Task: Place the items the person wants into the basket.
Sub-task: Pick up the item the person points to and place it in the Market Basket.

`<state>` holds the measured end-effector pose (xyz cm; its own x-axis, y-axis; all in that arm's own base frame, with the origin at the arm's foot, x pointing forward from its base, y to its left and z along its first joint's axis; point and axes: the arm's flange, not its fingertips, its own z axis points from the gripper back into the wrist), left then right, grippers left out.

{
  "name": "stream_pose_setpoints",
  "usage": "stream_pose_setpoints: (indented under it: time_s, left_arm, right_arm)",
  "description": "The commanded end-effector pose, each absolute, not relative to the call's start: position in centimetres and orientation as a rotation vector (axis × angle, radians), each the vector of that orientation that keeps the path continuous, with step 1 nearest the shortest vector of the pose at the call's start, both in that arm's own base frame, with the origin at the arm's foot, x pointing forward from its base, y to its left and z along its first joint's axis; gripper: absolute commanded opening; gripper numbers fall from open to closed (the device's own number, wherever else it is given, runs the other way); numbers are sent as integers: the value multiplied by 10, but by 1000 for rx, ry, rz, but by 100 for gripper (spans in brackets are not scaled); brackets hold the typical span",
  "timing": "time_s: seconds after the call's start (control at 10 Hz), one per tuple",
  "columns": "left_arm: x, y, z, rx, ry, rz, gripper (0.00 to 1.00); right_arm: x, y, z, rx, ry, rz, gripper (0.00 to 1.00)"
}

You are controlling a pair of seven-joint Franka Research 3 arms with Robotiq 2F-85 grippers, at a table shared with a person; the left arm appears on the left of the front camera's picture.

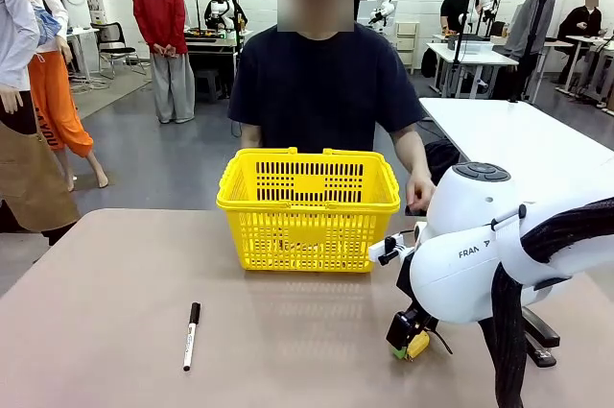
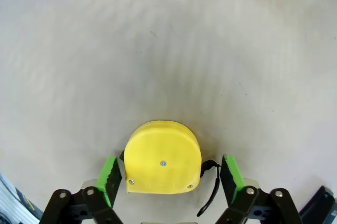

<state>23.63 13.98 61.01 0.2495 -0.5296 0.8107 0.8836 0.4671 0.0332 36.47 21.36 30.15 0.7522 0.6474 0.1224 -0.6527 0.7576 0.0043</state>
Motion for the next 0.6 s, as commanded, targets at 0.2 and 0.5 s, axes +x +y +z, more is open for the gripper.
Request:
stream_pose_setpoints:
  time_s: [0.2, 0.5]
  left_arm:
    - [236, 141, 610, -488, -878, -1034, 100]
    - [236, 141, 610, -488, -878, -1034, 100]
  right_arm:
    - [360, 211, 297, 89, -117, 749, 38]
    - [350, 214, 312, 79, -89, 716, 0]
